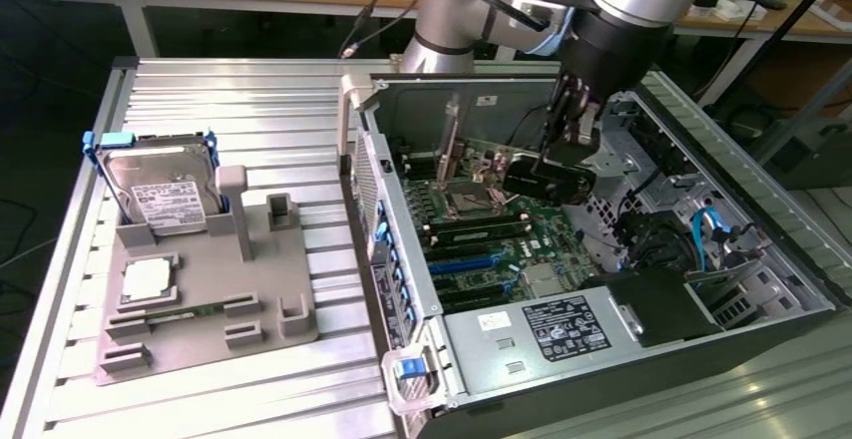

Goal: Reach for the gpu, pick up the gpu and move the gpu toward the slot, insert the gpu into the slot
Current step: 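Insert the gpu into the slot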

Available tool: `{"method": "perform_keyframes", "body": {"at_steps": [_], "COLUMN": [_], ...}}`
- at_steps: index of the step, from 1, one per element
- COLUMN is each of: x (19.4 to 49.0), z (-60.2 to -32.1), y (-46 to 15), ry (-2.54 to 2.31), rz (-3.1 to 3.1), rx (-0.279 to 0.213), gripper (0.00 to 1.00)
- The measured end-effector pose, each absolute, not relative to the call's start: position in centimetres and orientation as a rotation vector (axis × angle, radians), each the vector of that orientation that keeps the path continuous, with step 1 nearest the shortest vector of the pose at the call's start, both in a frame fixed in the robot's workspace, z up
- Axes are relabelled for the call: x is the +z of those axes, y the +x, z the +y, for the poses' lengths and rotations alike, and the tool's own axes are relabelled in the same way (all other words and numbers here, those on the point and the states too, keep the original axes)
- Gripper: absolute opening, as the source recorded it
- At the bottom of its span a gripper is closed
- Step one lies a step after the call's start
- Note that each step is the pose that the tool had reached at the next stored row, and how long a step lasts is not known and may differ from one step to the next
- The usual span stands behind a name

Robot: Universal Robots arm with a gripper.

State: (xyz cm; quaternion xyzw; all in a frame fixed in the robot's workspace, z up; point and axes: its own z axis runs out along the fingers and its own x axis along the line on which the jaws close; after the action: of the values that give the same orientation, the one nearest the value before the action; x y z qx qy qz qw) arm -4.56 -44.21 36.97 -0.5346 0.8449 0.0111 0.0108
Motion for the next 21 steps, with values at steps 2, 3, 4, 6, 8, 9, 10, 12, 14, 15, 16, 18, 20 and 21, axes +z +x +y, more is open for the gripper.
{"method": "perform_keyframes", "body": {"at_steps": [2, 3, 4, 6, 8, 9, 10, 12, 14, 15, 16, 18, 20, 21], "x": [36.6, 36.5, 36.3, 36.0, 35.7, 35.5, 35.3, 34.8, 34.5, 34.3, 34.1, 33.8, 33.4, 33.2], "z": [-44.2, -44.2, -44.2, -44.2, -44.2, -44.2, -44.2, -44.2, -44.2, -44.2, -44.2, -44.2, -44.3, -44.4], "y": [-4.6, -4.6, -4.6, -4.6, -4.6, -4.6, -4.6, -4.6, -4.6, -4.6, -4.6, -4.6, -4.6, -4.7], "ry": [-1.719, -1.742, -1.766, -1.813, -1.858, -1.882, -1.909, -1.967, -2.014, -2.039, -2.062, -2.091, -2.106, -2.111], "rz": [2.604, 2.589, 2.573, 2.54, 2.508, 2.491, 2.47, 2.426, 2.387, 2.366, 2.347, 2.324, 2.311, 2.306], "rx": [0.035, 0.036, 0.036, 0.037, 0.037, 0.037, 0.038, 0.038, 0.039, 0.04, 0.041, 0.043, 0.044, 0.044], "gripper": [0.27, 0.27, 0.27, 0.27, 0.27, 0.27, 0.27, 0.27, 0.27, 0.27, 0.27, 0.27, 0.27, 0.27]}}
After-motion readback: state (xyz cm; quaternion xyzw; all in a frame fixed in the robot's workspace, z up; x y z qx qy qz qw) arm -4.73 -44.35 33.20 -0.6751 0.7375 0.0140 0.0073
